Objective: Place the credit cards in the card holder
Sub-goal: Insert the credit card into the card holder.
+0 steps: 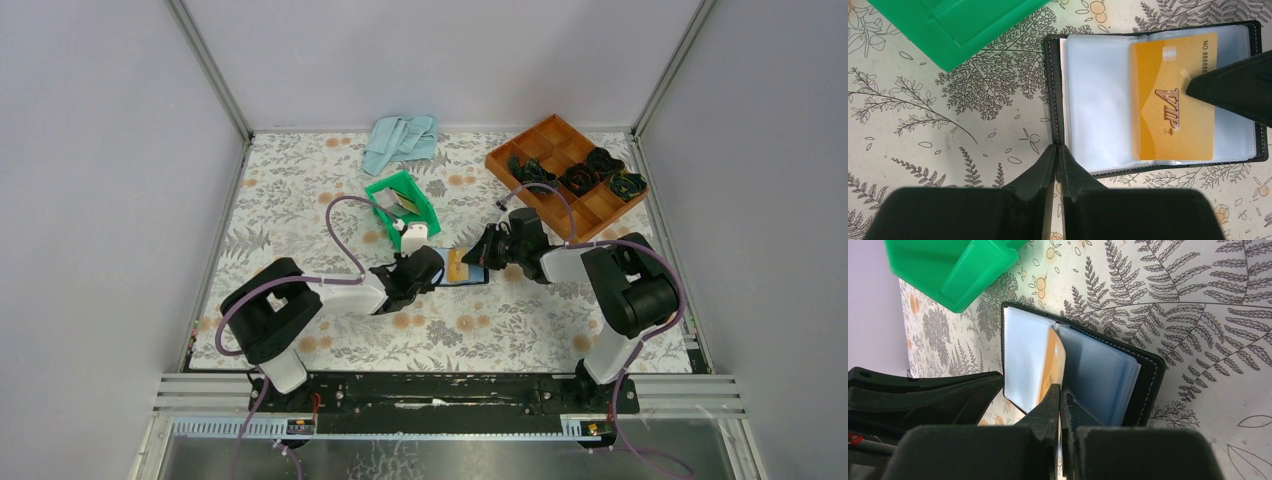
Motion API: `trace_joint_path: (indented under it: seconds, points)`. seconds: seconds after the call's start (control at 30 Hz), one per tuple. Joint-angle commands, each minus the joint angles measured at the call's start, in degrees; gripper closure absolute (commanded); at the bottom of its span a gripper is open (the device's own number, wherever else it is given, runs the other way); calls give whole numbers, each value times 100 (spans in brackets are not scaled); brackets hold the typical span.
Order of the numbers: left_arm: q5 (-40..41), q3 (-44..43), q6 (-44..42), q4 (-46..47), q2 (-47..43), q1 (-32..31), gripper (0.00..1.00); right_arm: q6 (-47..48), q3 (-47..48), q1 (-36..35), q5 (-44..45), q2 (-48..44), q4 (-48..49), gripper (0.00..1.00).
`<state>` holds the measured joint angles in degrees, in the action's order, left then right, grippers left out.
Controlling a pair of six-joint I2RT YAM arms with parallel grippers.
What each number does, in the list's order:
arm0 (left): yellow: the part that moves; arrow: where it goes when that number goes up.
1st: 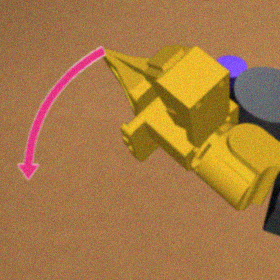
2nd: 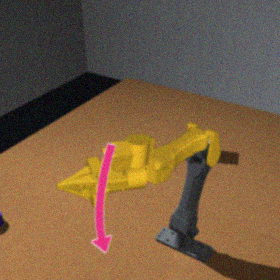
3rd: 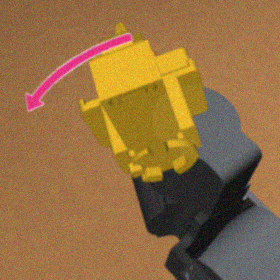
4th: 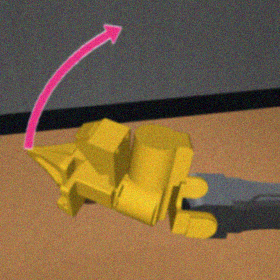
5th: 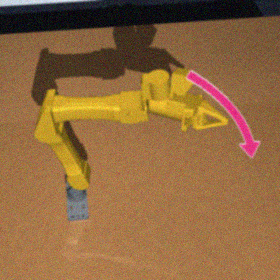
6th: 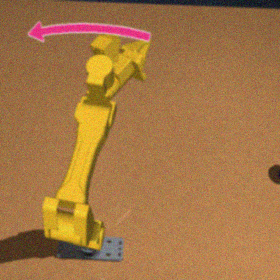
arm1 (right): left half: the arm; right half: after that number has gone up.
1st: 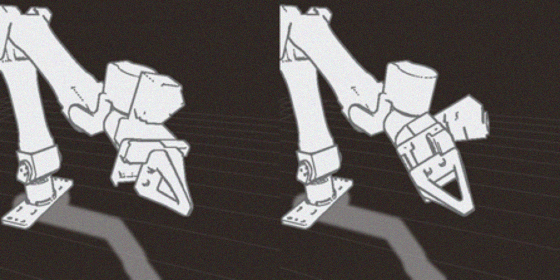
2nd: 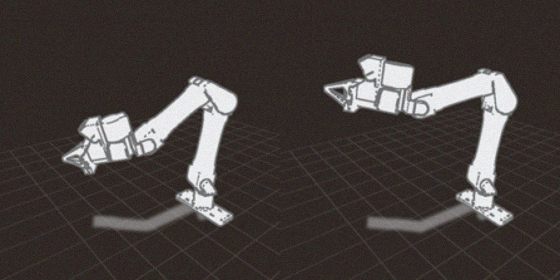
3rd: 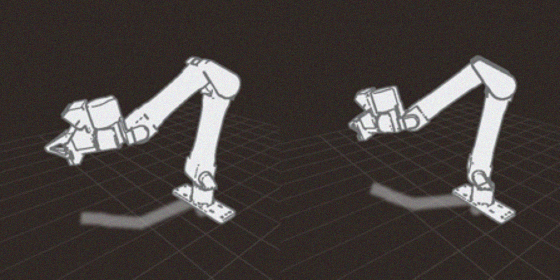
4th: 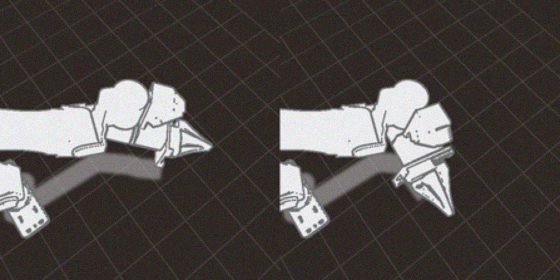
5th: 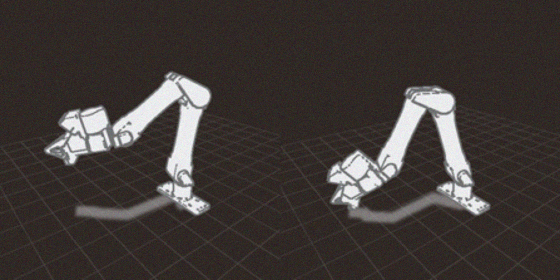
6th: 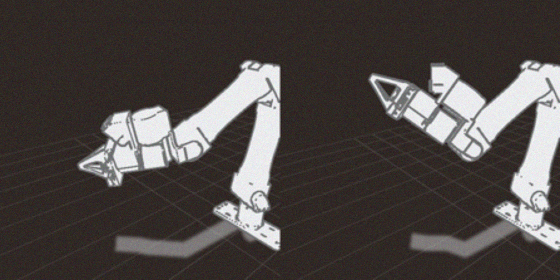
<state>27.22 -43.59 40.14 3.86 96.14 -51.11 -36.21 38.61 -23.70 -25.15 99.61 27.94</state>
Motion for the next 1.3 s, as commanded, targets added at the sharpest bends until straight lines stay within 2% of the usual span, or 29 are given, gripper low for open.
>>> trace_joint_path:
  seconds: [0.0, 0.47, 1.03, 1.27]
  points:
    - [177, -50, -24, -120, 104, -13, 88, 326, 10, -38, 37, 155, -445, 100]
    - [26, -216, -114, -105, 319, -13, 89, 614, 293, -125, 40, 263, -1058, 100]
    - [-131, -104, -56, 51, 415, -14, 90, 149, 81, -455, 395, 346, -629, 100]
    - [-201, -63, -35, 127, 409, -13, 91, -6, 85, -598, 514, 418, -585, 89]
